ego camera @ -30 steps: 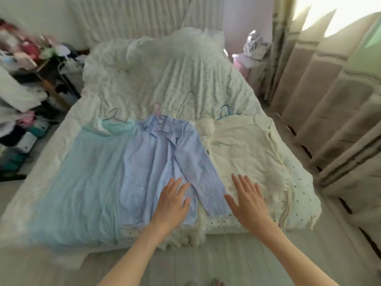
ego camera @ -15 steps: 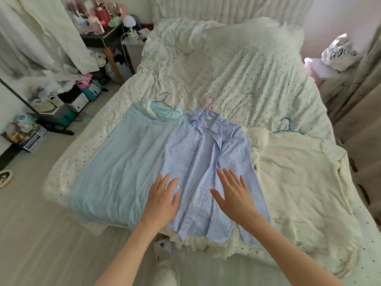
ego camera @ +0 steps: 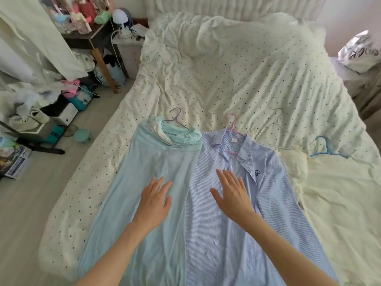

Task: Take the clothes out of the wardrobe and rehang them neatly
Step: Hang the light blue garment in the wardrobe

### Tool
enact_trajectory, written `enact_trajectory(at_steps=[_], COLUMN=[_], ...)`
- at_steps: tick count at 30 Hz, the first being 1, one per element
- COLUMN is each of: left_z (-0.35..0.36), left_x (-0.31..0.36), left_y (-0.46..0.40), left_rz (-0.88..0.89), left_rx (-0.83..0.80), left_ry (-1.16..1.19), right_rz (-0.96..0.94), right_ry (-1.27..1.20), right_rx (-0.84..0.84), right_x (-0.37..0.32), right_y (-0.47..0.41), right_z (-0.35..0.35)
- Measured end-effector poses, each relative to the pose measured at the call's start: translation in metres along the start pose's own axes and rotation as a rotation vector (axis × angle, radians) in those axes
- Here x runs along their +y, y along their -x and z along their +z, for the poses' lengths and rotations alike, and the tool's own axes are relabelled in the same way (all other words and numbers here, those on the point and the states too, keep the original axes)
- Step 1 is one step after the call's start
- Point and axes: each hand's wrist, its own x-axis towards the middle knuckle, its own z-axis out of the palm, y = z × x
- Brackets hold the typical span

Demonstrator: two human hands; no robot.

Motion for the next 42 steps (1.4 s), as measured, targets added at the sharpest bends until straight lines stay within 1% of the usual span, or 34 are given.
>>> enact_trajectory(at_steps=[3, 5, 8, 11, 15, 18, 20, 22, 24, 26, 29, 32, 35, 38, 40, 42], left_z=[0.015, 0.033, 0.055, 0.074, 0.098, 0.113, 0.130, 0.144, 0.156, 0.162, 0.163, 0.162, 0.162, 0.157, 0.152, 0.145], left_x=[-0.028, -0.048, -0.073, -0.097, -0.128, -0.147, -0.160, -0.168, -0.173, -0.177, -0.178, -0.180, -0.181, -0.182, -0.181, -0.178], left_y=[-0.027, -0.045, -0.087, -0.142, -0.210, -0.249, -0.259, -0.261, -0.262, -0.266, -0.274, -0.277, -0.280, -0.282, -0.282, -0.277], left_rz=[-0.044, -0.056, -0.131, -0.151, -0.134, -0.228, -0.328, -0.342, -0.342, -0.354, -0.347, -0.362, -0.371, -0.389, -0.401, -0.403], left_rx=[-0.044, -0.128, -0.254, -0.271, -0.279, -0.291, -0.413, -0.492, -0.525, -0.545, -0.583, -0.615, -0.644, -0.664, -0.650, -0.592], left_ry=[0.046, 0.004, -0.009, -0.027, -0.062, -0.082, -0.078, -0.115, -0.137, -0.134, -0.101, -0.076, -0.063, -0.014, 0.021, 0.042], right_rz=[0.002, 0.009, 0.020, 0.022, 0.020, 0.013, 0.029, 0.070, 0.103, 0.107, 0.118, 0.153, 0.171, 0.203, 0.238, 0.258], right_ry=[0.018, 0.023, 0.036, 0.053, 0.100, 0.107, 0.083, 0.049, 0.020, 0.047, 0.150, 0.163, 0.175, -0.020, -0.162, -0.272], right_rx=[-0.033, -0.063, -0.091, -0.109, -0.131, -0.133, -0.129, -0.130, -0.136, -0.148, -0.162, -0.160, -0.231, -0.261, -0.215, -0.158], right_x=[-0.003, -0.001, 0.013, 0.028, 0.051, 0.063, 0.064, 0.063, 0.060, 0.057, 0.052, 0.048, 0.044, 0.042, 0.040, 0.034], right_y=[-0.046, -0.079, -0.139, -0.205, -0.284, -0.335, -0.366, -0.392, -0.415, -0.434, -0.452, -0.465, -0.472, -0.470, -0.461, -0.451], right_z=[0.010, 0.019, 0.036, 0.054, 0.079, 0.096, 0.104, 0.112, 0.122, 0.132, 0.144, 0.148, 0.150, 0.153, 0.151, 0.145])
